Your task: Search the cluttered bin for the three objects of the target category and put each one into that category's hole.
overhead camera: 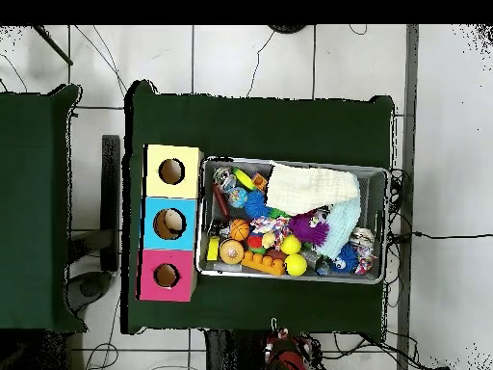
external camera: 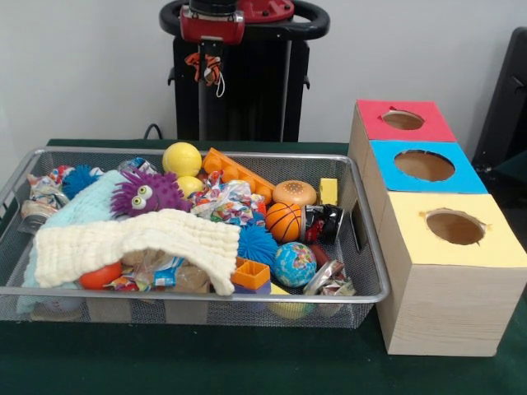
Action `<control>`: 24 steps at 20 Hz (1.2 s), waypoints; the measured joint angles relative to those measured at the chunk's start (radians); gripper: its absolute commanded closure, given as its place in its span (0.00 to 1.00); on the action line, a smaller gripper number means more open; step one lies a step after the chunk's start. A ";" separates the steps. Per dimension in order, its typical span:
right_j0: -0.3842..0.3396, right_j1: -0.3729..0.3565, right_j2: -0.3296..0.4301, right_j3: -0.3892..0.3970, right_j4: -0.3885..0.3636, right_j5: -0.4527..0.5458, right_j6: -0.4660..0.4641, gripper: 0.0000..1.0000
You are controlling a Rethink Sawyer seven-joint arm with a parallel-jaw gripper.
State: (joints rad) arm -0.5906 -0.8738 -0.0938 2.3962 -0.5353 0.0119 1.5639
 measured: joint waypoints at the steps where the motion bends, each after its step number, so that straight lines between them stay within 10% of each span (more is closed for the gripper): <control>1: 0.000 0.000 -0.002 0.000 -0.016 0.000 0.000 1.00; 10: -0.027 -0.071 0.037 0.026 -0.040 0.046 0.000 1.00; 24: -0.047 -0.176 0.265 0.025 0.120 0.205 0.000 1.00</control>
State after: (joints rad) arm -0.6377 -1.0500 0.1712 2.4212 -0.4151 0.2170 1.5639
